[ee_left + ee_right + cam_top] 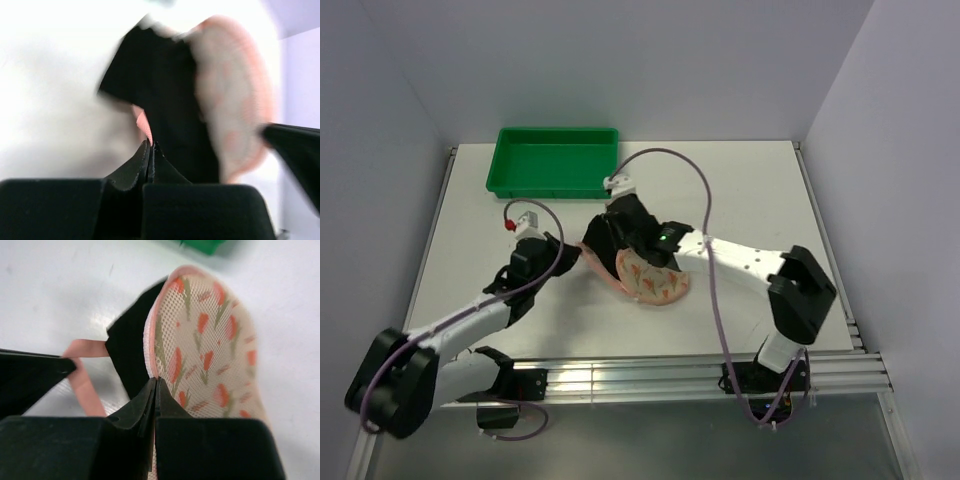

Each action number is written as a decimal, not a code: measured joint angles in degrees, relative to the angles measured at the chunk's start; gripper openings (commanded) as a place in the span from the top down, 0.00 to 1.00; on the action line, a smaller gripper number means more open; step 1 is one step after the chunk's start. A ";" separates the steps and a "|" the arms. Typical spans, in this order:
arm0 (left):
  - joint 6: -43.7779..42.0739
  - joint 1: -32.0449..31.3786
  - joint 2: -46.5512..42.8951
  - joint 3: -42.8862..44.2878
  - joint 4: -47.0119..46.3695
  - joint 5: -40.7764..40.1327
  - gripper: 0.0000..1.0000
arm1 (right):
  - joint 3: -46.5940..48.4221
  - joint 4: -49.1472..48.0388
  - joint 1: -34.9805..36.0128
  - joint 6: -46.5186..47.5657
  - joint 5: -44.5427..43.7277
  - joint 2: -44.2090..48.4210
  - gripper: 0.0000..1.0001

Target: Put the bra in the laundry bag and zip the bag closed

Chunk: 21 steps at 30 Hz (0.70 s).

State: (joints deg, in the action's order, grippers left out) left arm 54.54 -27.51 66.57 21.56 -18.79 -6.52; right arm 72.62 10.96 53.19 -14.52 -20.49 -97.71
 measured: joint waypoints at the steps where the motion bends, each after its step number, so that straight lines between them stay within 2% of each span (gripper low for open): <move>1: -0.31 -0.02 -3.19 0.94 1.09 -0.02 1.00 | -1.66 -1.27 -0.92 -0.24 0.52 2.54 1.00; 6: -1.68 -0.37 -14.99 8.55 6.51 -0.22 1.00 | -9.90 -7.89 -5.68 -2.23 2.82 14.16 1.00; 9: -2.86 -2.25 -17.29 13.20 8.28 -0.61 1.00 | -17.68 -14.53 -9.01 -4.92 5.68 20.00 1.00; 12: -4.94 -8.46 -14.16 20.52 10.64 -1.97 1.00 | -24.20 -18.32 -11.98 -8.20 8.41 23.23 1.00; 16: -9.57 -19.50 -6.21 28.74 11.45 -6.34 1.00 | -26.64 -21.20 -13.79 -11.17 12.02 23.17 1.00; 21: -13.60 -23.41 -1.66 32.00 16.33 -9.77 1.00 | -26.67 -22.75 -14.95 -13.11 15.74 23.26 1.00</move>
State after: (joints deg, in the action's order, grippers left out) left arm 40.95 -50.92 64.90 53.56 -2.46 -16.29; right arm 45.95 -11.79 38.24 -27.64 -4.75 -74.46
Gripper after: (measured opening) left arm 0.012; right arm 0.009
